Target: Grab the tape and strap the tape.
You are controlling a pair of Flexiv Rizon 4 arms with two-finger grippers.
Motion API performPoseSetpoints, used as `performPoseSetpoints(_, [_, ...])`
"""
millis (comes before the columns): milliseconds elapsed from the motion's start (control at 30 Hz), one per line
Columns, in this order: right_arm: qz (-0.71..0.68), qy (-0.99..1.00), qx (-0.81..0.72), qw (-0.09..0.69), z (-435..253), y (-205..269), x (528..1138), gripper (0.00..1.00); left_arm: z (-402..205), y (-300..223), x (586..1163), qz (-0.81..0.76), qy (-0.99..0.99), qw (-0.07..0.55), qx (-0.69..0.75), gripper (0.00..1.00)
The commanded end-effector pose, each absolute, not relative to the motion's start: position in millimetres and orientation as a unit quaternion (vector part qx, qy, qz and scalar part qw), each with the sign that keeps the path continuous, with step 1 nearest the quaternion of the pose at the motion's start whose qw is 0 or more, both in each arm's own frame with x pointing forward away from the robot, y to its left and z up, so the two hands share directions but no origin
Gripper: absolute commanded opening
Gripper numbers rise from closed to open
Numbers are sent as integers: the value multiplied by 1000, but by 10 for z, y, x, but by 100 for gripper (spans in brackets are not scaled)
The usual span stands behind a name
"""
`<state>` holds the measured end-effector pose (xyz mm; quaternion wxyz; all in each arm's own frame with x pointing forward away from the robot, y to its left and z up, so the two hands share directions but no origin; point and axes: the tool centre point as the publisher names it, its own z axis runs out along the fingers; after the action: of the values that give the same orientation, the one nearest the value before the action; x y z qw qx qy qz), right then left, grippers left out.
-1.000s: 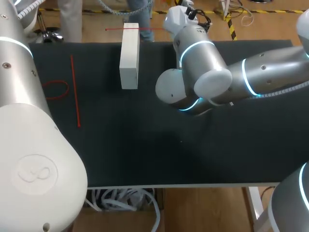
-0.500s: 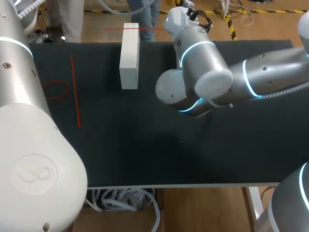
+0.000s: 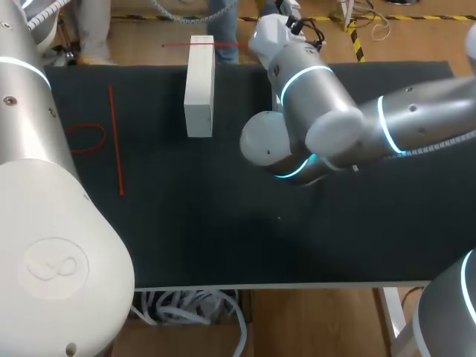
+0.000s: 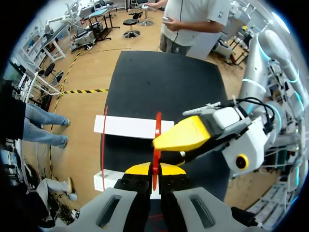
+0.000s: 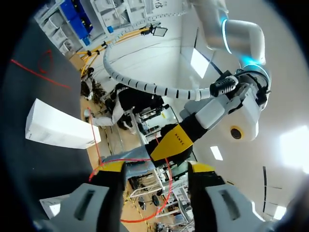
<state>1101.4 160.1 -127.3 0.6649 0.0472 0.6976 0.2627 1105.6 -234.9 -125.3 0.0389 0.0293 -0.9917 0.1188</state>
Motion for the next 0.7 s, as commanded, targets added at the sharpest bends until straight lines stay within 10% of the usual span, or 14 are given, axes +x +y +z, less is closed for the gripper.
performPoseSetpoints(33, [282, 739, 6, 611, -1193, 1520, 10773, 45, -1235, -2360, 11066, 116, -992, 41, 30, 0])
performPoseSetpoints(533, [321, 763, -15, 560, -1280, 1535, 10520, 49, -1235, -2360, 11066, 116, -992, 41, 30, 0])
performPoseSetpoints(567, [322, 765, -14, 557, -1285, 1534, 10527, 52, -1235, -2360, 11066, 116, -992, 41, 30, 0])
performPoseSetpoints(633, [323, 768, -7, 552, -1293, 1538, 10529, 100, -1235, -2360, 11066, 116, -992, 41, 30, 0])
performPoseSetpoints(700, [323, 768, -7, 552, -1293, 1538, 10529, 100, -1235, -2360, 11066, 116, -992, 41, 30, 0])
